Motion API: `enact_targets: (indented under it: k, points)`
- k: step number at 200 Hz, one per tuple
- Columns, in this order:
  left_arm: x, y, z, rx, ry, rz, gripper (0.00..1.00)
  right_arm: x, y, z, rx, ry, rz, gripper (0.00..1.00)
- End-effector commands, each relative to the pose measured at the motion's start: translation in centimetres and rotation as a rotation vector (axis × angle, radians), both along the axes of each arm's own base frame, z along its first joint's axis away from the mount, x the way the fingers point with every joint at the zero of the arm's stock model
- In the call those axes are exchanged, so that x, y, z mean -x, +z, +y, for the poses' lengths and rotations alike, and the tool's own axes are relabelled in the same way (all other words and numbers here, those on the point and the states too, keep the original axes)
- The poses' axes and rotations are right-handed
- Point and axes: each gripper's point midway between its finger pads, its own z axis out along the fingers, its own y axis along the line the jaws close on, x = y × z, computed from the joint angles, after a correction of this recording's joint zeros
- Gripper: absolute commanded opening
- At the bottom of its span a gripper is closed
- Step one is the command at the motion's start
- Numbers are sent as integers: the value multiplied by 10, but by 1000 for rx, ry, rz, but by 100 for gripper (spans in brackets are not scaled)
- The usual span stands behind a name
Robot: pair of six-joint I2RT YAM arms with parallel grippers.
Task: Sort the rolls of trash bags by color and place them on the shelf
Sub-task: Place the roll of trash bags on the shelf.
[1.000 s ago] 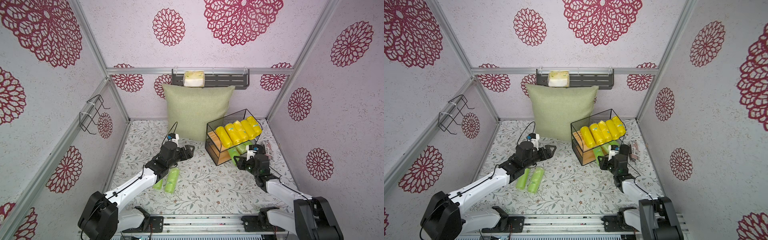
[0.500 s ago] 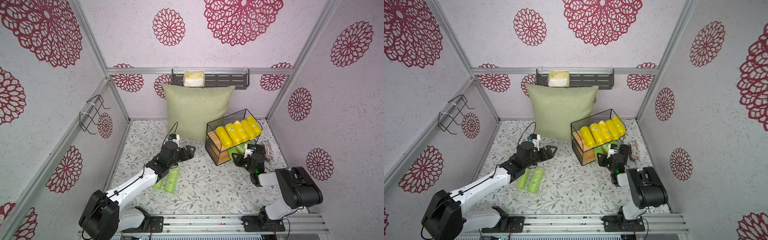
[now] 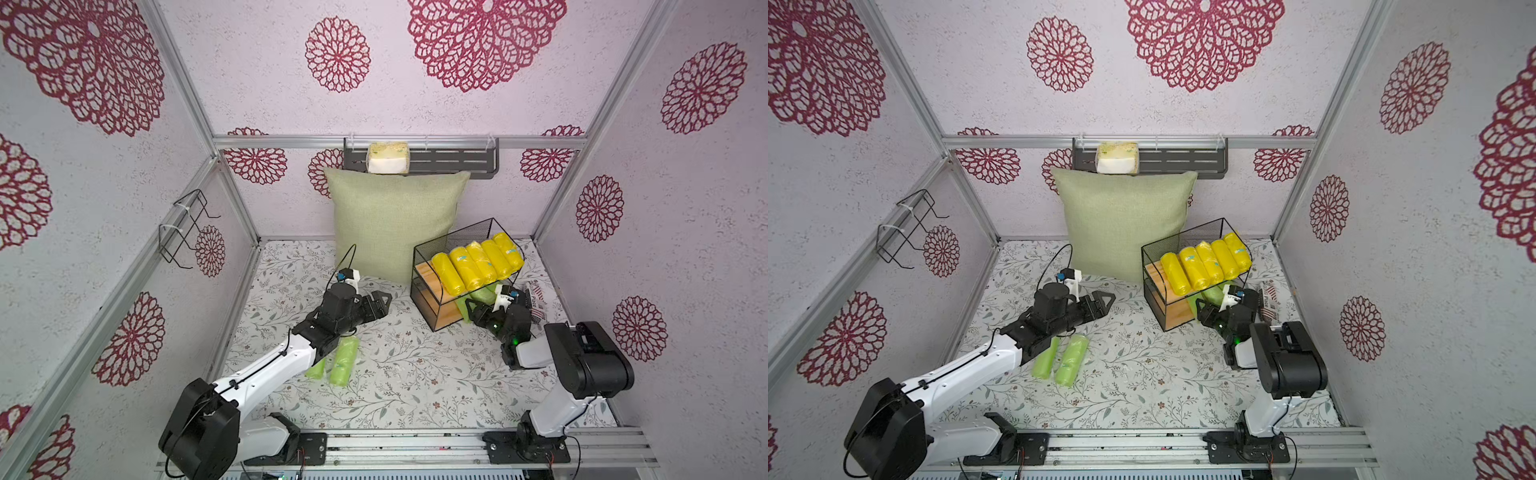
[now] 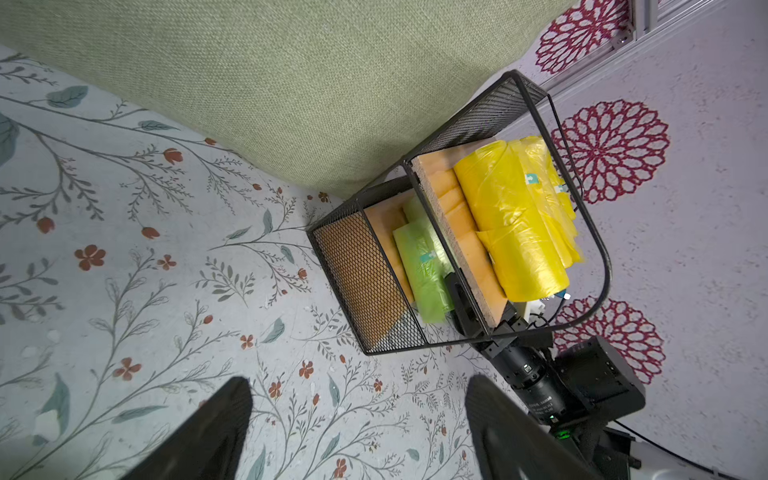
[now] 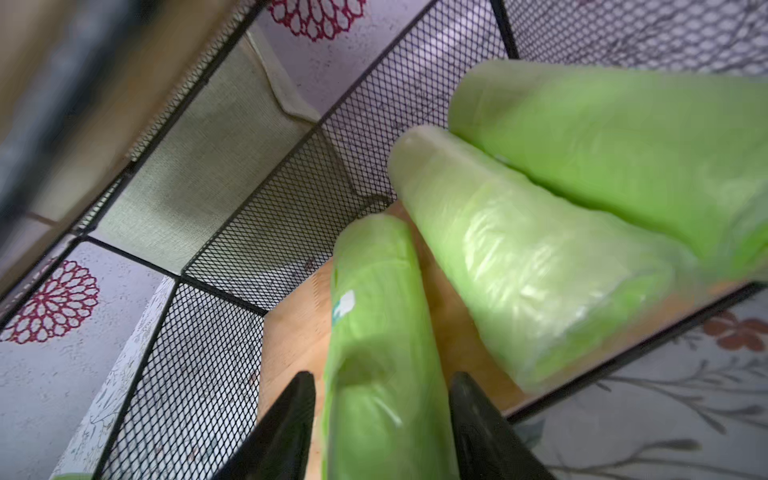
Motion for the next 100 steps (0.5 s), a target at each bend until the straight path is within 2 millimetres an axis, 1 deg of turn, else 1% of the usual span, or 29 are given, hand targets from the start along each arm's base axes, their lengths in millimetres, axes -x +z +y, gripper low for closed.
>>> enact_targets:
  k: [1,25,44,72,100]
  points:
    - [-4,3,-3,20,-8,-9,86,2,28,-4,-17,-9,-78,59]
    - [-3,3,-3,20,-10,-6,86,16,32,-14,-8,-33,-70,61]
    - [-2,1,-1,8,-6,-4,86,30,33,-17,9,-32,-48,61]
    - [-1,-3,4,-33,-1,-7,86,60,32,-4,-21,23,-11,61]
    - [-3,-10,7,-59,9,-3,86,85,31,17,-36,81,19,59]
